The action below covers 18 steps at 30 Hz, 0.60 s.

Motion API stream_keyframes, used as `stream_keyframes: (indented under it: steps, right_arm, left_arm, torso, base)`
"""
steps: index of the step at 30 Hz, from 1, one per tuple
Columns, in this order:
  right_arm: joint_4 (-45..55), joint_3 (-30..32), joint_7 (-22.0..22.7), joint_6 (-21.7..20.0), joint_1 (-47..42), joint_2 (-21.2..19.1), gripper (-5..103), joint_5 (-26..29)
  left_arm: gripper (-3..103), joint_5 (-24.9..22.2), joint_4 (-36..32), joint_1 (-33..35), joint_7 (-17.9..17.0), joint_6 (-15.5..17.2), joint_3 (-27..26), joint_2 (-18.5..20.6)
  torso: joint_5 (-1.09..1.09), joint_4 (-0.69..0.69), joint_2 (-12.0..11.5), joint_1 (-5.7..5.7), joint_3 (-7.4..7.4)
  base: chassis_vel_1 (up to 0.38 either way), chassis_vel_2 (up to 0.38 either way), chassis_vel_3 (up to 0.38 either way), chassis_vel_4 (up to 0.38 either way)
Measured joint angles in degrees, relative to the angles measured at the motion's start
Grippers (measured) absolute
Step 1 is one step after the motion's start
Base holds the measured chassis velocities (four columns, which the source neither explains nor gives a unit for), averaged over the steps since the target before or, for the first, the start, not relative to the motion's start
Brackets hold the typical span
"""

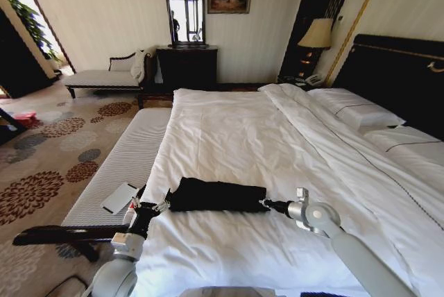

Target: Fold the clothes on the bed.

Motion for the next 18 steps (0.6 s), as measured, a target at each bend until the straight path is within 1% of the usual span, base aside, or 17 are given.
stream_keyframes:
  steps: [1, 2, 4, 6, 11, 15, 18]
  right_arm:
    - [0.2, 0.9, -1.0, 0.5, -0.8, -0.3, 3, -1.3]
    - [0.2, 0.9, -1.0, 0.5, -0.8, -0.3, 3, -1.3]
    - [0.9, 3.4, -2.8, 1.1, -2.9, -1.4, 3, -3.4]
    - [1.1, 4.6, -3.5, 1.4, -3.9, -1.9, 3, -4.1]
    - [1.2, 6.9, -5.0, 2.8, -5.9, -2.6, 3, -4.8]
    - [1.2, 7.9, -5.3, 3.0, -6.5, -3.0, 3, -5.0]
    - [0.6, 9.2, -6.1, 3.3, -6.9, -4.3, 3, -5.2]
  left_arm:
    - [100, 0.0, 0.0, 0.0, 0.0, 0.0, 0.0, 0.0]
    - [100, 0.0, 0.0, 0.0, 0.0, 0.0, 0.0, 0.0]
    - [100, 0.0, 0.0, 0.0, 0.0, 0.0, 0.0, 0.0]
    - [100, 0.0, 0.0, 0.0, 0.0, 0.0, 0.0, 0.0]
    - [100, 0.0, 0.0, 0.0, 0.0, 0.0, 0.0, 0.0]
    - [100, 0.0, 0.0, 0.0, 0.0, 0.0, 0.0, 0.0]
    - [100, 0.0, 0.0, 0.0, 0.0, 0.0, 0.0, 0.0]
  torso:
    - [0.00, 0.00, 0.0, 0.00, 0.00]
    - [0.00, 0.00, 0.0, 0.00, 0.00]
    - [-0.01, -0.02, 0.0, 0.00, 0.00]
    - [-0.01, -0.02, 0.0, 0.00, 0.00]
    - [-0.01, -0.01, 0.0, 0.00, 0.00]
    - [0.00, -0.02, 0.0, 0.00, 0.00]
    - [0.00, -0.01, 0.0, 0.00, 0.00]
  base:
    - [0.000, 0.000, 0.000, 0.000]
    - [0.000, 0.000, 0.000, 0.000]
    - [0.000, 0.000, 0.000, 0.000]
    - [0.000, 0.000, 0.000, 0.000]
    - [0.000, 0.000, 0.000, 0.000]
    - [0.000, 0.000, 0.000, 0.000]
    - [0.000, 0.000, 0.000, 0.000]
